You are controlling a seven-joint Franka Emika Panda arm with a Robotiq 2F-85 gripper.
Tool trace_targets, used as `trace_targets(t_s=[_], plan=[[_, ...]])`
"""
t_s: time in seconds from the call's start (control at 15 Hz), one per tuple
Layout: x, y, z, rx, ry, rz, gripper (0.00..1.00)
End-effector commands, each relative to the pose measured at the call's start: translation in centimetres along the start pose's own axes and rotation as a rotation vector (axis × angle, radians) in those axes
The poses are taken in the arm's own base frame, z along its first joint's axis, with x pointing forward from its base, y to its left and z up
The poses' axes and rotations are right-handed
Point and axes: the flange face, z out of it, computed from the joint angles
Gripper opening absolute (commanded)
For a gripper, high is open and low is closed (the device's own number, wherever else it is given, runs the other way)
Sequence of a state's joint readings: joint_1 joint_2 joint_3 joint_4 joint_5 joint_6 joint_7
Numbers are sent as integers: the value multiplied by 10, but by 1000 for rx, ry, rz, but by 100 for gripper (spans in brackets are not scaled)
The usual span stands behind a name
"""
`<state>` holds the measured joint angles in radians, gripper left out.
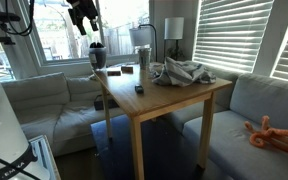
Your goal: Pick up the black glasses case from the container and put it on the table
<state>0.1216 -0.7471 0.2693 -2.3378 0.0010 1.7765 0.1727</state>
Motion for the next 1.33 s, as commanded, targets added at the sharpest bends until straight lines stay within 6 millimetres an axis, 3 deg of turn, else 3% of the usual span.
trace_targets(t_s=[0.0,0.2,0.33,0.4,0.47,1.0,1.27], plan=[[26,-20,-32,89,98,-150,100],[37,-47,-49,178,168,-255,100],[39,-76,-56,248,191,-323,100],[31,-57,-49,175,177,-262,100],[31,-64,-50,184,178,-275,100],[34,-60,-48,182,175,-264,100],[48,-102,-31,233,164,-336,100]])
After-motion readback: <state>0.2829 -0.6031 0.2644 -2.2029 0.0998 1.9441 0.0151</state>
